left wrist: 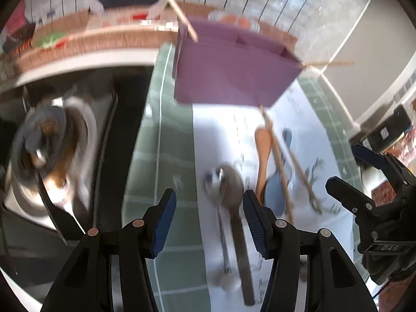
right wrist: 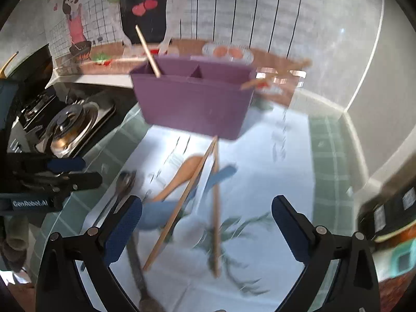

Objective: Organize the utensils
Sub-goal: 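Lower both tools to the spoons, right gripper closing on the dark-handled spoon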

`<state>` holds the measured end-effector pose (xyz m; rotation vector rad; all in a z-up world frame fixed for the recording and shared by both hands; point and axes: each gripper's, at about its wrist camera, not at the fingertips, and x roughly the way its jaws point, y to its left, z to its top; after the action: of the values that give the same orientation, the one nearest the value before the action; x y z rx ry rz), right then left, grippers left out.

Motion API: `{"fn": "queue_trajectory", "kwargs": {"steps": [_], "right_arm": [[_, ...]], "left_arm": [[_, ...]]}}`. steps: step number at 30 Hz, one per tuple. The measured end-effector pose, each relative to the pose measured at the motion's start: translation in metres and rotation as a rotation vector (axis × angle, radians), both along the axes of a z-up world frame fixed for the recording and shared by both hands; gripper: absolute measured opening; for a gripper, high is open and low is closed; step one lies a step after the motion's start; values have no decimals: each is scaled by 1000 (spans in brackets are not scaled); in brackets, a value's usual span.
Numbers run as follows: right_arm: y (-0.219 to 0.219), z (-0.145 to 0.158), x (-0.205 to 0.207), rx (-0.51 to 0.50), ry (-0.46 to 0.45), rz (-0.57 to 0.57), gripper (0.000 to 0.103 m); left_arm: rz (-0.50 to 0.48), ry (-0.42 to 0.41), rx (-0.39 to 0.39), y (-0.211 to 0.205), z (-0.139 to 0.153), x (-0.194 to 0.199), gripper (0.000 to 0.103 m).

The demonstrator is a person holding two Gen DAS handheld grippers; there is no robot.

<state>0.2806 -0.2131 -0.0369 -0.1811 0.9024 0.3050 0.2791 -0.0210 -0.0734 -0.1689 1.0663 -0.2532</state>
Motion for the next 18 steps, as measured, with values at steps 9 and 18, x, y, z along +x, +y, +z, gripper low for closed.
{"fn": "queue_trajectory", "kwargs": {"steps": [9, 18], "right_arm": [[15, -21, -47, 16, 112, 158, 75], [53, -40, -48, 37, 179, 246, 27]], "left_arm": [[0, 24, 13, 5, -5, -17, 55], [-1, 42, 24, 11, -12, -27, 55]]}}
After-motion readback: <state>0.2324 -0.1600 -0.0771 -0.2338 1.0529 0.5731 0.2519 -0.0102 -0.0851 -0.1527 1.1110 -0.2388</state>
